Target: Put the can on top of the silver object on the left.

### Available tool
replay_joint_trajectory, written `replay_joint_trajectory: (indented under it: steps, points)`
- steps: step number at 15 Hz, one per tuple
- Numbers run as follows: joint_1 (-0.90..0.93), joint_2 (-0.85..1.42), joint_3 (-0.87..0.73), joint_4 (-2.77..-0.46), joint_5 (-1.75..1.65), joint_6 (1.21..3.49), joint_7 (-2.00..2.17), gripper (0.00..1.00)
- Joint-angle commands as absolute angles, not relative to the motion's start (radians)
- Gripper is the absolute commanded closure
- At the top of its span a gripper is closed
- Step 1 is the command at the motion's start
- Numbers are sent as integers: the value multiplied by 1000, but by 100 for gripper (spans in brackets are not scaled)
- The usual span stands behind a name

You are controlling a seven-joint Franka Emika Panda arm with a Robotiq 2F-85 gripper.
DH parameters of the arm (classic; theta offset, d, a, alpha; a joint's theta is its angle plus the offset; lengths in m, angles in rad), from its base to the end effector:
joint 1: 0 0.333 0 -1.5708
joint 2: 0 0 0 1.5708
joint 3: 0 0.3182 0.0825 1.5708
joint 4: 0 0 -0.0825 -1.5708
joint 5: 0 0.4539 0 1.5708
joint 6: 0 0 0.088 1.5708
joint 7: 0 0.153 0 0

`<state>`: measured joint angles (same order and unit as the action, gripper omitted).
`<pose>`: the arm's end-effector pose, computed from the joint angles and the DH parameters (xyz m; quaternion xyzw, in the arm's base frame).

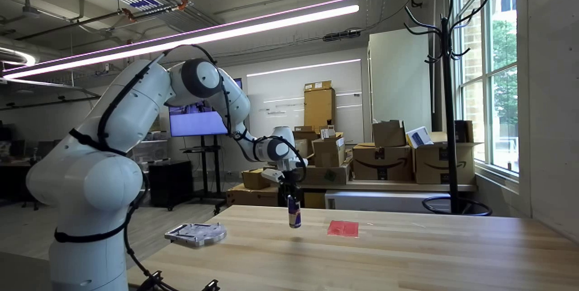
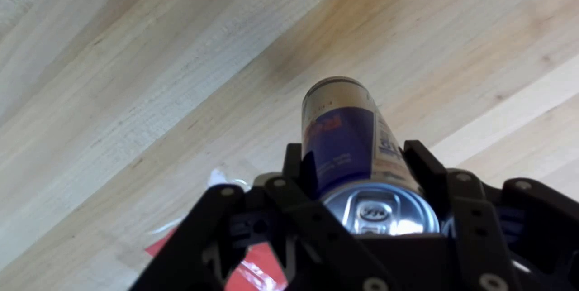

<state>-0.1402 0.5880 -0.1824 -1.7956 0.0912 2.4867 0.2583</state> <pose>0.6863 -0.2246 0.1423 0.9514 -0.3018 0.0566 0.0215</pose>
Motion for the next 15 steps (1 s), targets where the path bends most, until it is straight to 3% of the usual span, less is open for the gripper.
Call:
replay_joint_trajectory:
  steps: [1,9,15]
  points:
    - [-121,384,-150,-1928,70,2452,168,66]
    - [0,89,-46,-2111,-26,2318,72,66]
    - [126,70,87,-2159,-49,2297,90,66]
